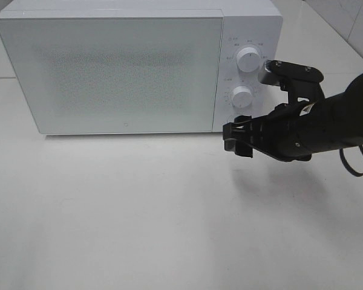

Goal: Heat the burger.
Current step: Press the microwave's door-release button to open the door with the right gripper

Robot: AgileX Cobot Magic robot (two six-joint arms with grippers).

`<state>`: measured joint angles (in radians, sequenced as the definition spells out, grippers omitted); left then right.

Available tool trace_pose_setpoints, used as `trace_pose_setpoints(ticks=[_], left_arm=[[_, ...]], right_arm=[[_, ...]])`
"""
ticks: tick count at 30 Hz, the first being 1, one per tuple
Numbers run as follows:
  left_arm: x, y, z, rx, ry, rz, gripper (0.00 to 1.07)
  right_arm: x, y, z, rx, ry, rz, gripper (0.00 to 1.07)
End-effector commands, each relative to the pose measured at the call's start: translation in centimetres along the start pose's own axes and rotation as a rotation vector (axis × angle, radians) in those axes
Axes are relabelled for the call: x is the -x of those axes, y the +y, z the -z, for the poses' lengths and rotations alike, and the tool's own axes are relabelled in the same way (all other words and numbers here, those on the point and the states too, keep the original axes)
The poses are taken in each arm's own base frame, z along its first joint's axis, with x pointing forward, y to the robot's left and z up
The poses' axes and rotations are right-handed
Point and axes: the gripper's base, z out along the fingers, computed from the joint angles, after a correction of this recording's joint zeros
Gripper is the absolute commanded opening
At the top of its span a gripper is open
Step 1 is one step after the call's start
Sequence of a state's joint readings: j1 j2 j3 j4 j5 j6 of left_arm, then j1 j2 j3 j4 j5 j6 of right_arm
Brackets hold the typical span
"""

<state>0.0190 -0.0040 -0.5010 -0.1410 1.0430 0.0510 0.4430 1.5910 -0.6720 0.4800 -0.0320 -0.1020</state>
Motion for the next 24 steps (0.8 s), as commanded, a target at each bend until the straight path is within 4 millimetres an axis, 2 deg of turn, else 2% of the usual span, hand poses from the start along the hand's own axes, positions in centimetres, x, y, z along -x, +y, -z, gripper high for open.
trace_pose_setpoints(ticks=[1, 4, 6, 10, 12, 16, 18, 20, 21, 22, 24], left_arm=[[-0.2, -0.1, 0.3, -0.001, -0.036, 0.005, 0.95], [-0.2, -0.1, 0.3, -0.001, -0.036, 0.005, 0.95], [-0.2, -0.1, 0.3, -0.001, -0.036, 0.005, 0.95], [-0.2, -0.1, 0.3, -0.001, -0.036, 0.005, 0.95], [-0.2, -0.1, 0.3, -0.001, -0.036, 0.005, 0.95], [-0.2, -0.1, 0.3, -0.001, -0.036, 0.005, 0.95], [-0.2, -0.1, 0.3, -0.001, -0.036, 0.005, 0.95], [-0.2, -0.1, 0.3, -0.001, -0.036, 0.005, 0.95], [-0.2, -0.1, 0.3, -0.001, -0.036, 0.005, 0.95], [-0.2, -0.1, 0.3, -0.001, -0.036, 0.005, 0.95], [-0.2, -0.1, 0.3, -0.001, -0.036, 0.005, 0.95]], right_arm=[[0.2, -0.3, 1.2, 0.029, 0.124, 0.135, 0.75], [0.3, -0.4, 2.0, 0.042, 0.176, 0.186, 0.75], [-0.2, -0.3, 3.2, 0.055, 0.257, 0.251, 0.75], [-0.6, -0.2, 4.5, 0.064, 0.315, 0.286, 0.75], [-1.0, -0.1, 5.9, 0.072, 0.358, 0.309, 0.75], [-1.2, 0.0, 7.4, 0.088, 0.377, 0.32, 0.75], [-1.5, 0.2, 9.4, 0.103, 0.383, 0.321, 0.75], [-1.5, 0.2, 9.9, 0.102, 0.387, 0.32, 0.75], [-1.7, 0.2, 11.0, 0.097, 0.384, 0.321, 0.75], [-1.7, 0.2, 11.0, 0.097, 0.384, 0.321, 0.75], [-1.9, 0.0, 12.5, 0.073, 0.372, 0.326, 0.75]])
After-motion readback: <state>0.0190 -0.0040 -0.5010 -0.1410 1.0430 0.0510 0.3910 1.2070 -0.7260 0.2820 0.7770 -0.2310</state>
